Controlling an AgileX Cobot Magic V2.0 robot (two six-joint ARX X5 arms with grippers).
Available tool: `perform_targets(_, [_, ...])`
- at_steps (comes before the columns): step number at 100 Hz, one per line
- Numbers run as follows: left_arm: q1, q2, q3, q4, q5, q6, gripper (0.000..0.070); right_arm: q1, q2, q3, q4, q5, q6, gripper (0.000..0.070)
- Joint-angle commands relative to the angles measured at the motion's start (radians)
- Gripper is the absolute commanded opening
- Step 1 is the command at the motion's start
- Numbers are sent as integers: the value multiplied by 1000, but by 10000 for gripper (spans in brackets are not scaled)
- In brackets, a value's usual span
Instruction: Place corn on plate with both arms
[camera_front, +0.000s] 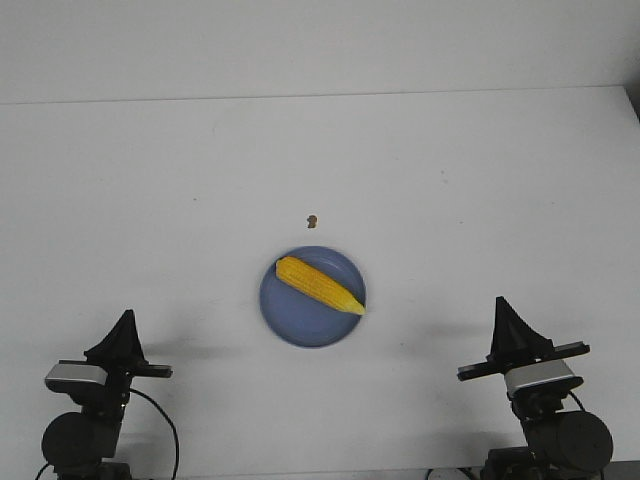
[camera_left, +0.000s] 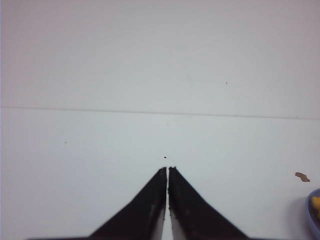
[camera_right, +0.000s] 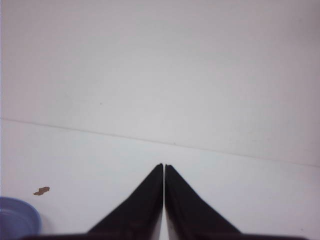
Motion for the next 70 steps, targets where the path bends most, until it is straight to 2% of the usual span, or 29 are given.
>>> perform_targets(1, [0, -2, -20, 14, -2, 9, 14, 7, 0, -11, 24, -1, 10, 10])
perform_targets(49, [0, -2, -20, 14, -2, 9, 14, 23, 0, -180, 205, 9, 11, 10])
perform_targets(70, [0, -2, -20, 14, -2, 9, 14, 23, 0, -206, 225, 87, 29, 10])
